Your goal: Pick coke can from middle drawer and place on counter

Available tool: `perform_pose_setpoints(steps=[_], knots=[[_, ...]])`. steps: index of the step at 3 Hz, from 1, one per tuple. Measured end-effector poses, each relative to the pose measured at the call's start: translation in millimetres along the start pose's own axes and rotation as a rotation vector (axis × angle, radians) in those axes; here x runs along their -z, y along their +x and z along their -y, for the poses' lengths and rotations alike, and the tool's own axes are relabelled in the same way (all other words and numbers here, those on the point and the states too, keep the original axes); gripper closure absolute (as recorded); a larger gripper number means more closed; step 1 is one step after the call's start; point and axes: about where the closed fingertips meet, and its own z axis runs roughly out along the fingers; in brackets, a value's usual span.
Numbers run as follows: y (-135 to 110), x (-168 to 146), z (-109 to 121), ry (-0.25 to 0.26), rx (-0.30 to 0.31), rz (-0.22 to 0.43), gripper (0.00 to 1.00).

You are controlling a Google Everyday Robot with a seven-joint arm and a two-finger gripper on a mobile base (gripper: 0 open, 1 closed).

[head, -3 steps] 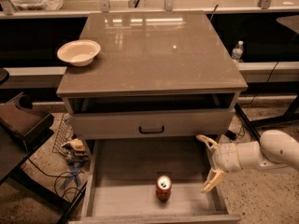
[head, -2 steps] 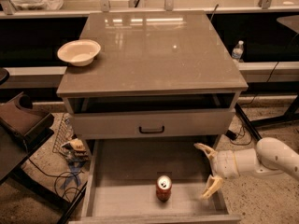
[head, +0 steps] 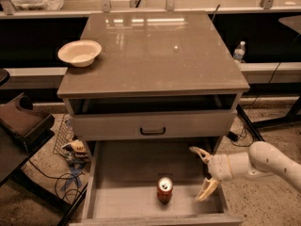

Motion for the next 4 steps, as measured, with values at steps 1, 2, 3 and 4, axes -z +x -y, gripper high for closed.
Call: perform_pose_setpoints(steps=[1, 2, 3, 4], knots=[[19, -26, 5, -0.034, 0.004, 0.032, 0.00], [31, -43, 1, -0.057, 0.000, 0.061, 0.00], [42, -62, -10, -0.083, -0.015, 0.073, 0.00], [39, -80, -21, -0.114, -0.017, 0.071, 0.00]])
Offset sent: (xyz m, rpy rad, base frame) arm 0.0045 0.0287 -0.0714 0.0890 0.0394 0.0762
